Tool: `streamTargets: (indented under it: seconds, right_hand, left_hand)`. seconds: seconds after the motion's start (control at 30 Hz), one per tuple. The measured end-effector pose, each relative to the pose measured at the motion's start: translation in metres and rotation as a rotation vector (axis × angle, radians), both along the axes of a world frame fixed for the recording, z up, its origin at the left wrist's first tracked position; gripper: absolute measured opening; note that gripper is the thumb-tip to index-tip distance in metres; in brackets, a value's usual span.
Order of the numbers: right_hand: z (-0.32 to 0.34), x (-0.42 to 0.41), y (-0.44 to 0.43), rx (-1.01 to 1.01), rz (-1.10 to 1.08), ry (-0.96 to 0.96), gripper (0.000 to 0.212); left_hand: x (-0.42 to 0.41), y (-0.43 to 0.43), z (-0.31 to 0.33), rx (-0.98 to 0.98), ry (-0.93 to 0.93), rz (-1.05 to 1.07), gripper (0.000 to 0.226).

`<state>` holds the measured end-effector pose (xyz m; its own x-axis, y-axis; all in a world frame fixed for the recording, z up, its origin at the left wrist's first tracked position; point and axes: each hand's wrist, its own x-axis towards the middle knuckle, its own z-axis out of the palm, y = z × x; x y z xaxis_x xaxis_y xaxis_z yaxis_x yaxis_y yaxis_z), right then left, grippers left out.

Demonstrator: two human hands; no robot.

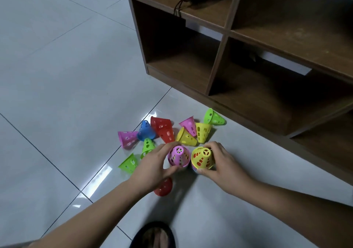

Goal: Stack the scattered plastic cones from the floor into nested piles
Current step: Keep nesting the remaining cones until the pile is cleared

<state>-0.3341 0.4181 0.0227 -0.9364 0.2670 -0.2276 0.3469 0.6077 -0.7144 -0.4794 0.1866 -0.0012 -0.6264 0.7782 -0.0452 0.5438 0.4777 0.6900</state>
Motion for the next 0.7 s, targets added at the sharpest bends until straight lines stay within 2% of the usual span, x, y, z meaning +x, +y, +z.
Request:
streamTargets:
  seconds: [0.1, 0.17, 0.27, 0.33, 0.4, 0.53, 0.7]
  right_hand:
    - [0.009, 0.001, 0.014, -0.003, 0.071, -0.057, 0.093]
    - [0.017, 0.005, 0.028, 0.053, 0.153, -0.106, 0.097]
    - [0.022, 0.008, 0.055, 0.104, 0.163, -0.120, 0.084]
    - [0.013, 0.002, 0.075, 0.139, 0.096, -0.073, 0.072]
    - [-0.005, -0.009, 0.090, 0.193, 0.046, -0.002, 0.061]
    - [-0.039, -0.042, 0.104, 0.268, -0.079, 0.021, 0.052]
    - [-0.070, -0.077, 0.111, 0.380, -0.090, -0.001, 0.062]
  left_hand:
    - [-0.002, -0.009, 0.005, 0.007, -0.066, 0.021, 0.080]
    - [-0.008, -0.018, 0.010, 0.043, -0.107, 0.091, 0.077]
    - [-0.022, -0.037, 0.012, 0.111, -0.084, 0.242, 0.050]
    - [-0.030, -0.054, 0.007, 0.048, -0.004, 0.269, 0.038]
    - [-0.034, -0.073, -0.003, -0.066, 0.115, 0.206, 0.031]
    - [-0.035, -0.104, -0.023, -0.192, 0.220, 0.080, 0.037]
    - [-0.035, -0.123, -0.040, -0.311, 0.239, -0.001, 0.054]
